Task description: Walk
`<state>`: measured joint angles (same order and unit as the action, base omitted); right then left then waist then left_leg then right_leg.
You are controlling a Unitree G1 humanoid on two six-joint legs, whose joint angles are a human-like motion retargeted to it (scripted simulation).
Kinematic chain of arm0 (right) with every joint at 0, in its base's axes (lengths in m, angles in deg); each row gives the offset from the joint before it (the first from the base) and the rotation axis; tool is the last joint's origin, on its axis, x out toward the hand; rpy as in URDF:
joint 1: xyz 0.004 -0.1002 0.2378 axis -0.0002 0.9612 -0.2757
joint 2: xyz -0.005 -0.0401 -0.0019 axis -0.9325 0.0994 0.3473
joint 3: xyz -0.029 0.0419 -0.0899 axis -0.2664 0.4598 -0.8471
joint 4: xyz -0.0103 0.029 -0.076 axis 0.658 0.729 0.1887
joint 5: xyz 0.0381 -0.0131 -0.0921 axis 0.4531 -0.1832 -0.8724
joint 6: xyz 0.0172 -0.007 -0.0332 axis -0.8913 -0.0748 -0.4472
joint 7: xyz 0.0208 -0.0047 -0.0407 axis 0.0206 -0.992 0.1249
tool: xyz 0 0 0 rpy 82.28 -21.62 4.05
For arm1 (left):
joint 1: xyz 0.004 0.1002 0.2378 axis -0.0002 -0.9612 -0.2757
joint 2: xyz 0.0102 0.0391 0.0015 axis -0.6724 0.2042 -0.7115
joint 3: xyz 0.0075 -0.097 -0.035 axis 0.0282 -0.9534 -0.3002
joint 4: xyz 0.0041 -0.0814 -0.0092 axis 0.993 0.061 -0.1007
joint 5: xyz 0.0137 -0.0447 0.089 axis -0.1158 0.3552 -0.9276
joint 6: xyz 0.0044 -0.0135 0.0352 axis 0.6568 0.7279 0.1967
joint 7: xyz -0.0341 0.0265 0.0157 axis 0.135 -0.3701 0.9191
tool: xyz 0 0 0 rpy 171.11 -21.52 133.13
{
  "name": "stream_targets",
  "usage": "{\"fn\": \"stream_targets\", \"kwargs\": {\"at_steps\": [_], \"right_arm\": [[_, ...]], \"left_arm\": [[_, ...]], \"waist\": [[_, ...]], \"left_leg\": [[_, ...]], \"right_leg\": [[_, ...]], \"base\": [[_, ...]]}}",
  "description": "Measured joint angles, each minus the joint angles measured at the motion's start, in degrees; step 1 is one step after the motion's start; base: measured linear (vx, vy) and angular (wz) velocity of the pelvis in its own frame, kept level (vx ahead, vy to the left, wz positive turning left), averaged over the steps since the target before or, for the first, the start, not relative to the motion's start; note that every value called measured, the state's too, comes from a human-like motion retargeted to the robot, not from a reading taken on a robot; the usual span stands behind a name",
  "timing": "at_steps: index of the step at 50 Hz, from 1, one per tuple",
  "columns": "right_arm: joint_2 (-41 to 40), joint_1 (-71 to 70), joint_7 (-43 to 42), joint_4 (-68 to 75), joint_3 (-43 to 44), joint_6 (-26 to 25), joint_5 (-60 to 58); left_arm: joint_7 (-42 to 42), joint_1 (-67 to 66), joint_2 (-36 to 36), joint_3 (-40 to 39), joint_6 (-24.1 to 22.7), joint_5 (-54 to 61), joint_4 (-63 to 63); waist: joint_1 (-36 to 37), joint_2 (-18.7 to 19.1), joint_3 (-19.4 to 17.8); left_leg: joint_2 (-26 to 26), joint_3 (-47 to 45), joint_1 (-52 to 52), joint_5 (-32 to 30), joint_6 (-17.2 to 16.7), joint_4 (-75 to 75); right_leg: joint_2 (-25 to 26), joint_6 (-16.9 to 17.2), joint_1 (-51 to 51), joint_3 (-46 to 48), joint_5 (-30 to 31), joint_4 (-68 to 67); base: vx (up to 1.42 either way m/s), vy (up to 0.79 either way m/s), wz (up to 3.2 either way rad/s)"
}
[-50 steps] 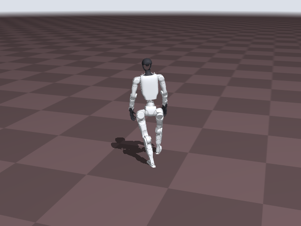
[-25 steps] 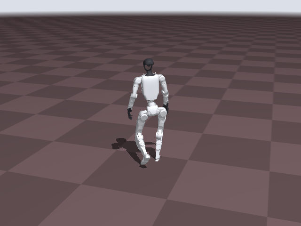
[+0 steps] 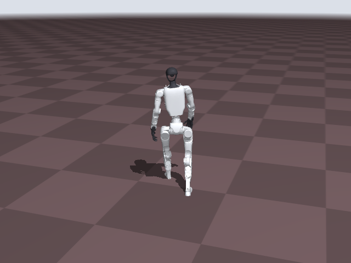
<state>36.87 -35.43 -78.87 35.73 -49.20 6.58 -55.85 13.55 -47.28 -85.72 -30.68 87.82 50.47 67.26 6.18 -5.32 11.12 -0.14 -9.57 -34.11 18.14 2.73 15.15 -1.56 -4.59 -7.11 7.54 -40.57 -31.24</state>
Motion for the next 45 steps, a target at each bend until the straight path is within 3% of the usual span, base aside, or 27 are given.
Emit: {"fn": "stream_targets", "kwargs": {"at_steps": [5, 10, 13, 17, 20, 24, 31, 36, 40, 45], "right_arm": [[0.88, 1.59, -0.09, 1.46, 1.44, -0.47, 0.4], [2.69, 3.83, -0.47, 2.45, 2.96, -0.37, 1.39], [3.6, 4.45, -1.14, 2.36, 3.77, -0.19, 2.31], [4.05, 4.86, -2.42, 1.7, 4.57, 0.32, 3.27], [3.91, 4.9, -2.92, 1.06, 4.67, 0.61, 3.83], [3.29, 5.51, -2.86, 1.03, 4.39, 0.55, 4.16], [2.11, 7.37, -1.32, 3.37, 4.29, -0.48, 4.89], [1.76, 9.3, -0.31, 4.92, 4.09, -0.97, 4.64], [2.06, 10.2, 0.51, 5.97, 5.02, -1.07, 4.21], [2.78, 10.97, 0.17, 6.71, 6.45, -0.82, 3.42]], "left_arm": [[0.94, -1.48, -0.66, -1.02, -0.42, 1.46, 1.98], [1.26, -2.48, -0.86, -0.37, -1.72, 2.15, 1.36], [0.54, -2.02, -1.36, 0.35, -2.24, 1.91, 0.45], [-1.01, 0.07, -2.54, 1.52, -2.3, 1.12, -0.42], [-2.06, 2.89, -3.68, 2.06, -1.95, 0.59, -0.76], [-3.09, 6.46, -4.63, 2.61, -1.85, 0.08, -1.95], [-2.91, 10.79, -5.08, 3.88, -3.18, -0.82, -5.38], [-1.91, 11.37, -3.97, 4.54, -4.09, -1.42, -6.99], [-0.77, 10.69, -2.59, 4.42, -4.3, -1.5, -6.92], [0.74, 7.18, -0.42, 3.33, -3.79, -0.7, -4.45]], "waist": [[-1.62, -4.95, 1.75], [-4.86, -9.34, 1.89], [-6.94, -10.42, 1.36], [-9.49, -9.76, 0.2], [-11.08, -7.67, -1.3], [-12.55, -5.09, -3.05], [-12.18, -0.97, -3.31], [-11.21, -1.26, -1.42], [-10.33, -0.74, 0.46], [-9.14, 1.1, 1.95]], "left_leg": [[6.62, -2.95, 4.09, -3.81, 2.54, -0.55], [16.06, -3.98, 12.24, -4.81, 6.05, -8.37], [20.12, -3.44, 18.24, -4.96, 7.7, -13.84], [22.13, -2.06, 25.45, -3.96, 8.57, -18.81], [21.04, -1.23, 29.14, -1.19, 8.16, -18.68], [19.18, -0.26, 33.08, 1.94, 7.05, -18.22], [14.9, 0.52, 36.21, 6.37, 5.98, -17.53], [14.83, 0.45, 37.24, 8.3, 5.74, -16.58], [13.3, 0.51, 37.01, 11.24, 5.31, -11.1], [8.62, 1.21, 34.34, 13.49, 2.84, 5.24]], "right_leg": [[-8.23, 4.66, -2.69, -3.35, 3.0, -12.94], [-18.88, 10.83, -8.09, -6.39, 21.15, -31.74], [-24.02, 10.15, -13.54, -7.82, 25.26, -42.8], [-27.18, 6.15, -20.98, -7.47, 19.03, -50.4], [-25.38, 3.95, -25.72, -5.31, 13.16, -49.33], [-20.79, 3.82, -30.69, -1.96, 10.12, -39.67], [-10.68, 7.81, -34.24, 2.34, 16.85, -9.9], [-8.55, 9.86, -36.57, 1.68, 19.59, 2.32], [-7.35, 9.51, -34.72, 1.84, 22.82, 6.89], [-4.84, 7.22, -30.9, 1.96, 24.38, 3.38]], "base": [[0.53, 0.2, -0.09], [0.47, 0.21, 0.19], [0.43, 0.18, -0.04], [0.41, 0.14, -0.21], [0.39, 0.09, -0.23], [0.38, 0.03, -0.16], [0.38, 0.0, -0.17], [0.38, -0.05, -0.11], [0.46, -0.08, 0.03], [0.53, -0.13, 0.0]]}}
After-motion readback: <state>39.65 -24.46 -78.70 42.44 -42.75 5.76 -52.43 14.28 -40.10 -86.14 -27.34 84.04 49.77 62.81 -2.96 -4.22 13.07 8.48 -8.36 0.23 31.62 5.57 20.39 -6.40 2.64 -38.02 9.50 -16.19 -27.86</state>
